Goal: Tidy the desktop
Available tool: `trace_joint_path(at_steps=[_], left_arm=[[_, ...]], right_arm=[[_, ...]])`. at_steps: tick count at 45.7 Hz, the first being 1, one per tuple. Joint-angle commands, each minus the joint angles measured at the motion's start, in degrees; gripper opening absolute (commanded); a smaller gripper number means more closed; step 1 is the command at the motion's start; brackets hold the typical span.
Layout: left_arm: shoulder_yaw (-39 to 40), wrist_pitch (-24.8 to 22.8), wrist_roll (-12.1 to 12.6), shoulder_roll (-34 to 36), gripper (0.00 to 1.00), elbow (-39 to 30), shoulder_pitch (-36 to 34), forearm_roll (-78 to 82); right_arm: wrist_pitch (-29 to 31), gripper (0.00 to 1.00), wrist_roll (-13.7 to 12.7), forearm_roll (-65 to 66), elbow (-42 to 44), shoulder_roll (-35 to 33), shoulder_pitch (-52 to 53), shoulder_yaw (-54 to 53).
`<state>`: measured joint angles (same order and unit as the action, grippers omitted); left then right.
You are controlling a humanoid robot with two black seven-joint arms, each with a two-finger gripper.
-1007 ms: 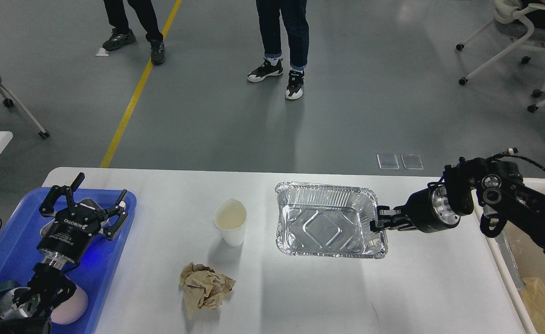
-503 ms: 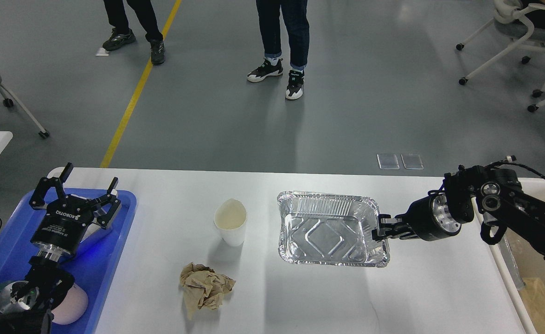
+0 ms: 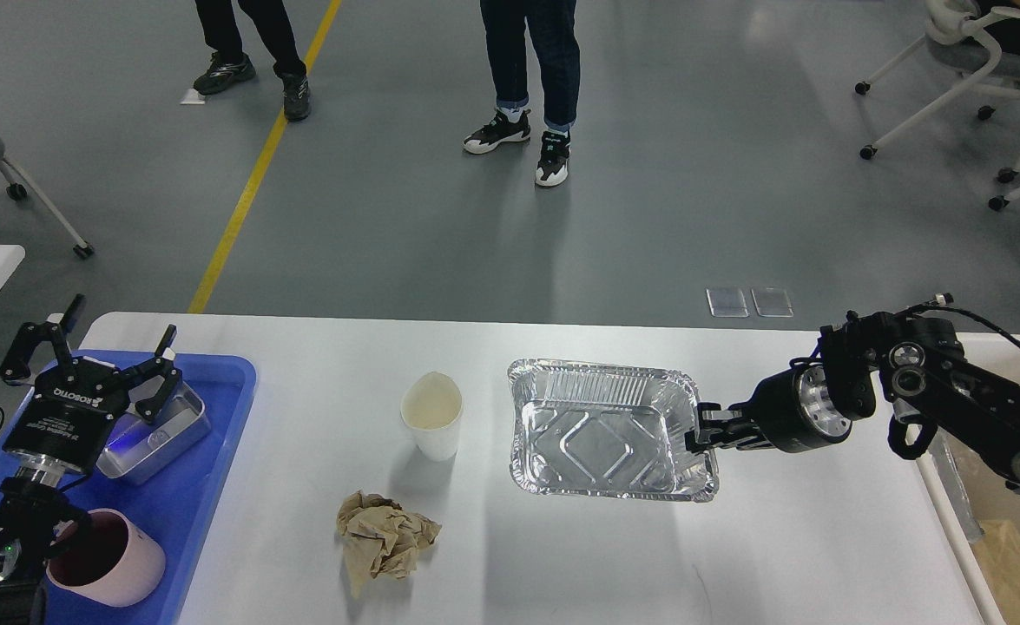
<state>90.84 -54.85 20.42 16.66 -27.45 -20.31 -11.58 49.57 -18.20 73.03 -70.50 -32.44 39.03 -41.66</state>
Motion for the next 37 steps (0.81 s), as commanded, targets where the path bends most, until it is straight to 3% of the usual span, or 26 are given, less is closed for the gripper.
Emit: trace_joint_path(at_steps=[1, 27, 37], left_arm=[[-2.15, 3.61, -0.21, -0.31, 0.97, -0.06, -1.40, 0.07], [-1.98, 1.59, -0.56, 5.31, 0.97, -0.59, -1.49, 1.04], [-1.98, -0.15, -0.56, 15.58, 0.97, -1.38, 3.34, 15.51]], right_arm=[[0.08, 0.00, 0.00, 0.01, 0.01, -0.52, 0.00, 0.00], [0.44, 0.00, 0.00, 0.10, -0.16, -1.66, 0.09, 0.09], [0.44, 0.00, 0.00, 0.10, -0.25, -1.66, 0.17, 0.00]])
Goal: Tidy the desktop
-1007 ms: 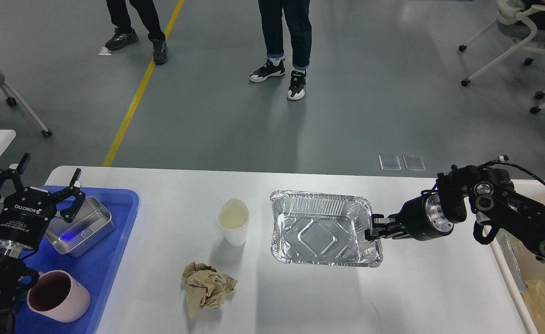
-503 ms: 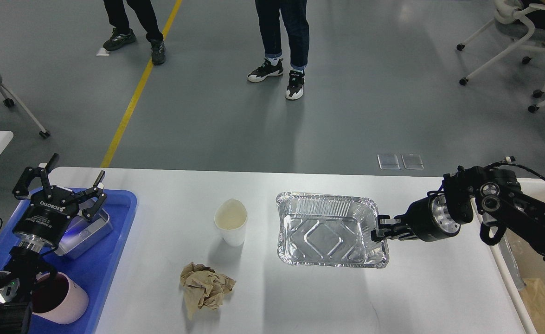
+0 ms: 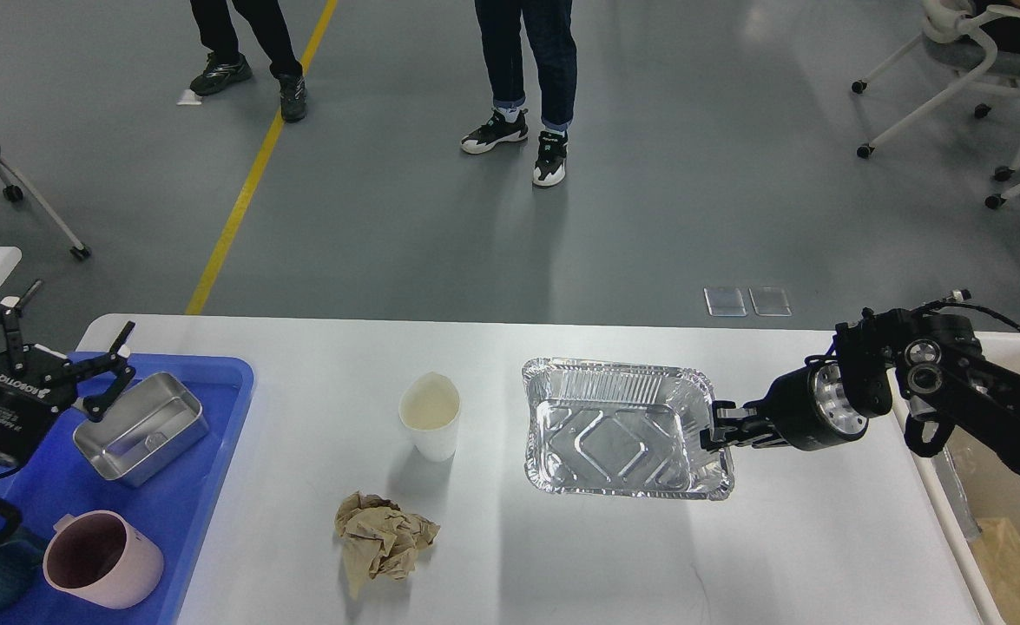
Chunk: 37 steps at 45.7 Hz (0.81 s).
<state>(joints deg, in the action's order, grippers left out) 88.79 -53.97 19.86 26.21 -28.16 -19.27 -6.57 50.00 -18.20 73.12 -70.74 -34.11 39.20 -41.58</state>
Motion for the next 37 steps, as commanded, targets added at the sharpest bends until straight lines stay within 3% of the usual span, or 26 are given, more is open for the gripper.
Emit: trace_joint_path(at_steps=[1, 6, 15, 22, 30, 37], left_arm=[[0.07, -1.03, 0.00, 7.09, 0.97, -0.76, 2.57, 12.70], [0.07, -1.03, 0.26, 12.10, 0.97, -3.21, 5.99, 20.18], [0.68, -1.03, 0.35, 21.86, 0.97, -17.89, 18.20, 29.67], [0.59, -1.03, 1.67, 28.54, 0.97, -22.11, 23.31, 31.53], [0.77, -1.03, 1.93, 34.96, 0.97, -22.91, 23.58, 33.11], [0.59, -1.03, 2.02, 38.30, 0.97, -22.82, 19.19, 33.37]], right_arm=[[0.01, 0.00, 0.00, 0.00, -0.01, 0.09, 0.00, -0.08], [0.01, 0.00, 0.00, 0.00, -0.01, 0.09, 0.26, -0.17], [-0.07, 0.00, 0.00, 0.00, -0.10, 0.27, 0.79, -0.35], [-0.16, 0.00, 0.00, 0.09, -0.01, 0.36, 1.23, -0.70], [-0.16, 0.00, 0.00, 0.09, 0.08, 0.27, 2.90, -1.14], [-0.34, 0.00, 0.00, 0.09, 0.08, 0.80, 3.87, -1.93]])
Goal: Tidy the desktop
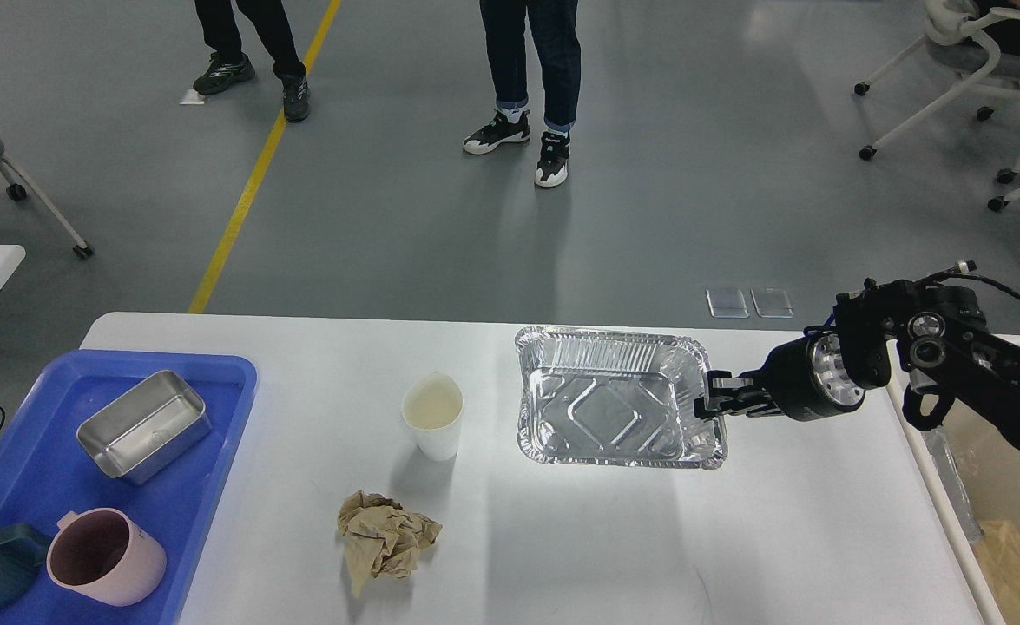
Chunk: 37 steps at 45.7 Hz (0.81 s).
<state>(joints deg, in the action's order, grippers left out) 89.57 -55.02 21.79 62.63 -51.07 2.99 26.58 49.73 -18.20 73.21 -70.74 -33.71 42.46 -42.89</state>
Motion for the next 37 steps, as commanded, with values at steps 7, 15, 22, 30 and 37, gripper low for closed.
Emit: trace_joint_path(at_steps=[7, 15, 22, 30, 37], left_arm=[[-0.80, 0.02, 0.18, 0.74, 0.97, 0.09, -7.03, 0.22], [-0.97, 0.02, 0.54, -0.14, 0.97, -0.52, -9.93, 2.24], [-0.88, 0.02, 0.10, -0.58, 0.97, -0.70, -17.40, 4.35], [-1.58, 0.02, 0.45, 1.53, 0.97, -9.11, -18.81, 7.07], [-1.50, 0.02, 0.18, -1.01, 0.97, -19.06, -22.94, 17.09]], right_arm=[[-0.07, 0.00, 0.00, 0.00, 0.07, 0.31, 2.10, -0.71], [0.01, 0.00, 0.00, -0.09, 0.16, -0.04, 2.98, -1.06], [0.01, 0.00, 0.00, -0.17, 0.07, -0.30, 3.60, -1.23], [0.01, 0.00, 0.00, -0.17, -0.01, -0.48, 3.25, -2.64], [0.01, 0.00, 0.09, -0.18, -0.63, -1.35, 2.81, -3.43]])
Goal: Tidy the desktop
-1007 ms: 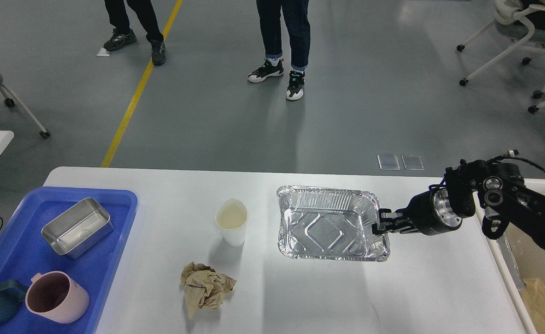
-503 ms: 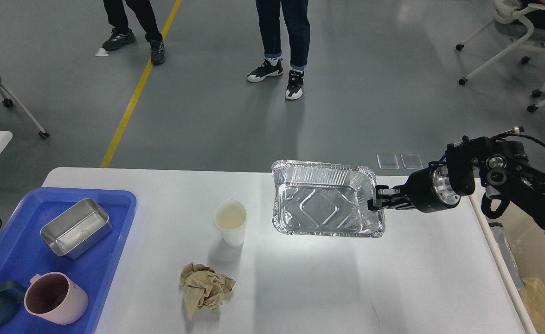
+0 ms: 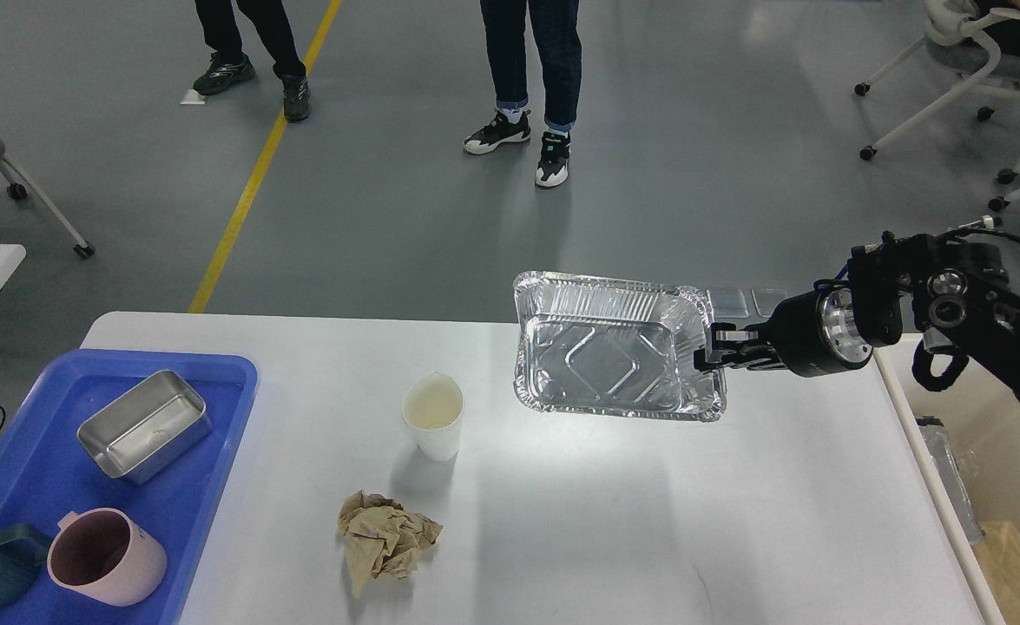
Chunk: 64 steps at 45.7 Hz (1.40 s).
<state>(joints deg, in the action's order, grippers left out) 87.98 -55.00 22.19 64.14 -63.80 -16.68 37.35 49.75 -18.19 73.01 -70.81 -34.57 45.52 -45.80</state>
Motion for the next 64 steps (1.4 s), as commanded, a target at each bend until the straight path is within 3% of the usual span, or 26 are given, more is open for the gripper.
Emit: trace_joint_path(at_steps=[1, 6, 10, 15, 30, 38, 44, 47, 54, 57, 60, 64], left_arm=[[0.00, 0.00, -0.21, -4.01, 0.97, -7.12, -3.97, 7.20], [0.08, 0.68, -0.21, -12.27, 0.97, -9.24, -6.17, 11.60], [0.17, 9.89, -0.48, -18.33, 0.97, -9.33, -7.49, 13.80], [0.78, 13.51, -0.92, -22.91, 0.97, -10.29, -7.76, 13.98], [5.44, 13.16, -0.30, -25.03, 0.97, -8.63, -6.53, 11.09], [7.03, 8.69, 0.14, -24.15, 0.97, -8.54, -0.56, 8.18], [10.62, 10.34, -1.53, -26.25, 0.97, -7.92, 0.77, 7.65], [15.18, 13.59, -4.42, -30.03, 0.97, -7.66, 0.94, 8.00], [18.45, 20.80, -16.19, -31.80, 0.97, -7.57, 2.08, 11.33], [18.45, 26.85, -20.85, -32.14, 0.97, -7.57, 2.35, 14.32], [18.10, 32.92, -23.67, -32.58, 0.97, -7.57, 2.96, 16.26], [17.14, 36.89, -24.82, -32.15, 0.97, -7.48, 3.14, 16.62]], right_arm=[[0.00, 0.00, 0.00, 0.02, -0.73, -0.50, -0.43, -0.69], [0.00, 0.00, 0.00, -0.06, -1.17, -1.03, -1.22, -1.66], [0.00, 0.00, 0.09, -0.07, -1.52, -1.73, -2.19, -2.01], [0.09, 0.00, 0.09, -0.07, -1.70, -2.44, -2.54, -2.01], [0.09, 0.00, 0.09, -0.07, -1.79, -2.88, -3.68, -3.42], [0.53, 0.00, 0.09, -0.07, -1.70, -2.88, -3.77, -3.95], [1.06, 0.00, 0.09, -0.07, -1.70, -2.88, -3.94, -3.95], [1.23, 0.00, 0.09, -0.07, -1.70, -2.88, -3.86, -4.03], [1.41, 0.00, 0.09, -1.03, -1.70, -2.96, -3.24, -4.12], [1.49, 0.00, 0.00, -2.00, -1.70, -3.05, -3.07, -4.12], [1.49, 0.00, 0.00, -2.09, -1.70, -3.05, -2.98, -4.12], [1.49, 0.00, 0.00, -2.09, -1.79, -3.05, -2.98, -4.21]])
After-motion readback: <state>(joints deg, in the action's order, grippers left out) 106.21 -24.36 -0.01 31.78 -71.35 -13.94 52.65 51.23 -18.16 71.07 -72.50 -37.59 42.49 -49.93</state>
